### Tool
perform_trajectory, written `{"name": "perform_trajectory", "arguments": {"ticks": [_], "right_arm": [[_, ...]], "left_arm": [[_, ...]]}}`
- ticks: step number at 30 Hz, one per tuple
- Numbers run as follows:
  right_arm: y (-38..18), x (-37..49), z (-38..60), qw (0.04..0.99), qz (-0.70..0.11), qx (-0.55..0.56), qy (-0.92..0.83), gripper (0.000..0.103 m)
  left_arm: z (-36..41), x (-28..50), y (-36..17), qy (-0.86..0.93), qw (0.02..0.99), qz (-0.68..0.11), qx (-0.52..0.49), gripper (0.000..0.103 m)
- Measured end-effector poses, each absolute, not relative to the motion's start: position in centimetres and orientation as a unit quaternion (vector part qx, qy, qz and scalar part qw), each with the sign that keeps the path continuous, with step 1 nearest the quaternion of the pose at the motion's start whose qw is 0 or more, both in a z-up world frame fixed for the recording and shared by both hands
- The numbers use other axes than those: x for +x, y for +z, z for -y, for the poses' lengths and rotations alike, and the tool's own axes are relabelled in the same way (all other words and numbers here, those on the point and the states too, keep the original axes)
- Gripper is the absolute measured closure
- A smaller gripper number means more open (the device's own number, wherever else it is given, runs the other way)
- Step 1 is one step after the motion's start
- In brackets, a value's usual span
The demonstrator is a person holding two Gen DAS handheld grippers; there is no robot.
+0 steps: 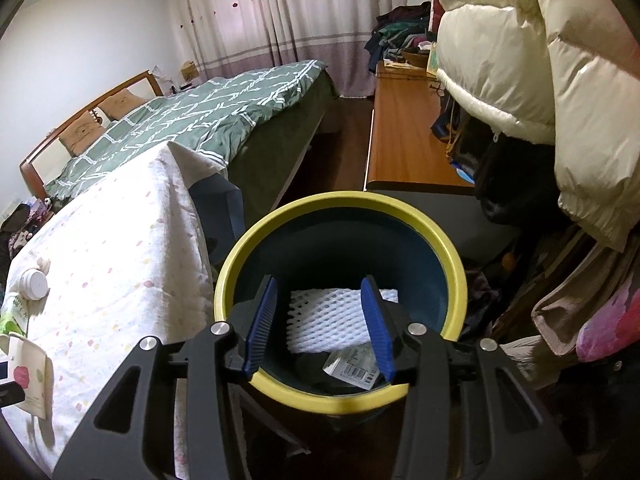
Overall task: Collect trash
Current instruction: 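Grasp the pink-strawberry paper cup with the left gripper, then carry the paper cup over the bin and open the left gripper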
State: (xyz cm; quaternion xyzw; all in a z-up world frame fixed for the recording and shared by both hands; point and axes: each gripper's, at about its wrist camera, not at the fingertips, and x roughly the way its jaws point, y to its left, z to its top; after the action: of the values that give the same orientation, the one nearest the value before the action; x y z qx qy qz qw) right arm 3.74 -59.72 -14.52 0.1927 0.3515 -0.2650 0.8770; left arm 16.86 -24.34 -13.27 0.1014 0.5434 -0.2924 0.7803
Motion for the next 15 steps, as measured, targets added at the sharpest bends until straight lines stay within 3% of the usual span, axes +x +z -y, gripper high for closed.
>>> {"name": "perform_trajectory", "arguments": {"ticks": [11, 12, 14, 15], "right_arm": [[-15.5, 3.9, 60.1, 0.875, -0.359, 0.207, -0.250, 0.061], [-15.6, 3.9, 60.1, 0.875, -0.360, 0.208, -0.249, 0.061], [-15.6, 3.9, 60.0, 0.875, -0.360, 0.208, -0.249, 0.061], [-15.6, 3.9, 60.0, 0.875, -0.360, 0.209, -0.248, 0.061]], "left_arm": [[24.2, 18.0, -14.9, -0.295, 0.756, -0.577, 0.089, 0.007], [24.1, 18.1, -15.0, -0.296, 0.756, -0.578, 0.087, 0.010], [24.1, 18.2, -15.3, -0.293, 0.756, -0.577, 0.093, 0.029], [24.0, 18.2, -15.4, -0.296, 0.755, -0.578, 0.093, 0.033]]}}
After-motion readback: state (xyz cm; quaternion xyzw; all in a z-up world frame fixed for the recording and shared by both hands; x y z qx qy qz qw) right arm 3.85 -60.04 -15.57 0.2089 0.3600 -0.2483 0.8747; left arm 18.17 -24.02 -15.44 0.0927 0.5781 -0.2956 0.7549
